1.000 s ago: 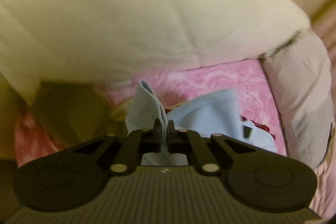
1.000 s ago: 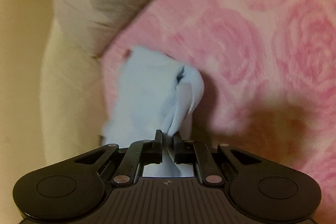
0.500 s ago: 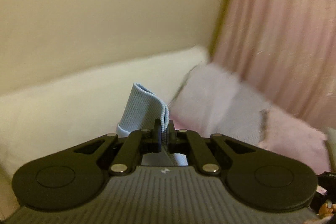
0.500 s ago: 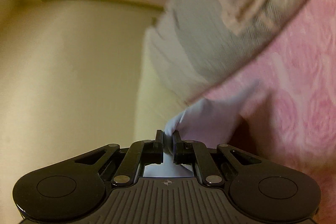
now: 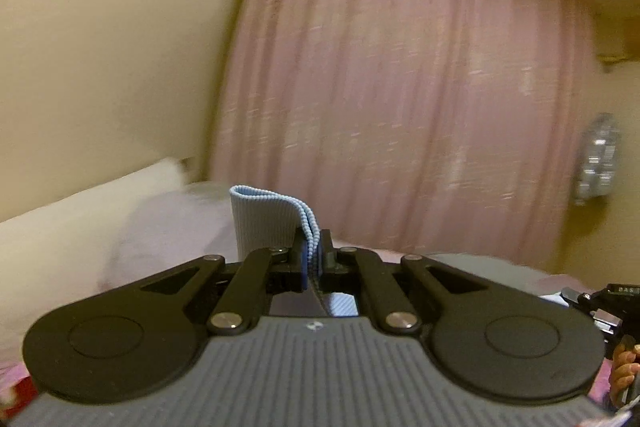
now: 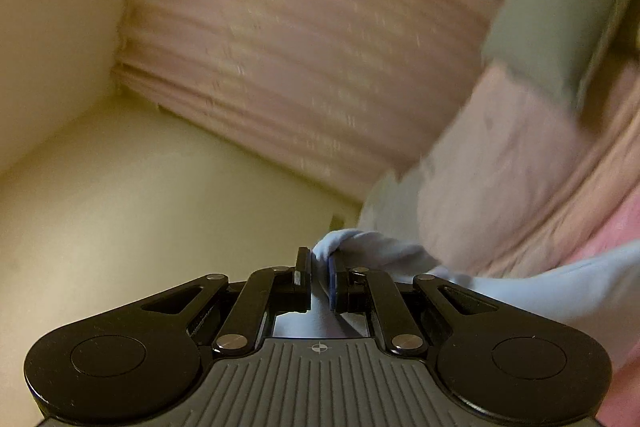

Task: Fold clothes
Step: 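Lift the sweatshirt with both grippers and shake it out, then lay it flat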

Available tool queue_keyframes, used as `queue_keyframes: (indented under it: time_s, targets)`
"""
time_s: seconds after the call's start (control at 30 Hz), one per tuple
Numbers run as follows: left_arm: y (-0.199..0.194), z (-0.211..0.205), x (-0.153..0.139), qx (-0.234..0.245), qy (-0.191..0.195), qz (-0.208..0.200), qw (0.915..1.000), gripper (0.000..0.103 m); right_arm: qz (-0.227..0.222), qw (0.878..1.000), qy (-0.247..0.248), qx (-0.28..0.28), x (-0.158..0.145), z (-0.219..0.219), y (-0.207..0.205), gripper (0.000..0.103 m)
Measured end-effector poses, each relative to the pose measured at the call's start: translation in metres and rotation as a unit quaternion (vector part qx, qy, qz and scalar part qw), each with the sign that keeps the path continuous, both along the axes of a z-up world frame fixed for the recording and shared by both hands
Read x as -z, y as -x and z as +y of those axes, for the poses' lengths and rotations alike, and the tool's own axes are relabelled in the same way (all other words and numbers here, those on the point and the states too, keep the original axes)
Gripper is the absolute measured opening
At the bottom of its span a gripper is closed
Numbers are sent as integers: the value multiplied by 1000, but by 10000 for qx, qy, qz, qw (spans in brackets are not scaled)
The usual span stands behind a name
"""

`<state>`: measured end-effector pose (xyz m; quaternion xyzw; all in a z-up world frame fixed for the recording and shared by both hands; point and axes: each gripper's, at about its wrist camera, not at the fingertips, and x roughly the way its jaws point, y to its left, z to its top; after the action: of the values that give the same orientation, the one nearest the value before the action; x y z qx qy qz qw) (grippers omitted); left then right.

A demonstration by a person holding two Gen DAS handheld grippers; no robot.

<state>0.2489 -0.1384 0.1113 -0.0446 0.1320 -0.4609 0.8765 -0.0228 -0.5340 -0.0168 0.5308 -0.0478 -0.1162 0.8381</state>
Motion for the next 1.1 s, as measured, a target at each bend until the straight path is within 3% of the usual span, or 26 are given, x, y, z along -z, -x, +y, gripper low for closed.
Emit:
queue_keyframes:
  time_s: [0.17,0.27,0.47,0.6,0.7,0.83,0.93,1.0,1.1]
  targets:
    - [82,-58,-24,546,275,-269,9978,2,-43,9988,241,434,-27,-34,98,6]
    - [113,-86,-32,781,291,-371,9958,2,-12,9976,245,648,-37,-51,144,6]
    - [161,-108,-44,1000,237,-426,9938,2,68,9959,321,844,-58,-69,197,6]
    - [166,-119,-48,864,87,-412,9954,2,253,9942,381,973,-66,-74,224,6]
    - [166,-122,-57,763,71,-525,9957,2,388,9938,353,975,-69,-82,221,6]
    - [179,-116,-85,716,347,-962,9922,2,254,9939,567,907,-88,-90,219,6]
    - [208,-93,-98,812,628,-1456,9840,2,54,9914,964,883,-109,-84,221,6]
    - [233,-77,-91,987,655,-1761,9772,2,17,9895,1145,887,-116,-76,227,6]
    - [266,-59,-47,1495,191,-1738,9732,6,238,9884,1141,971,-105,-59,243,6]
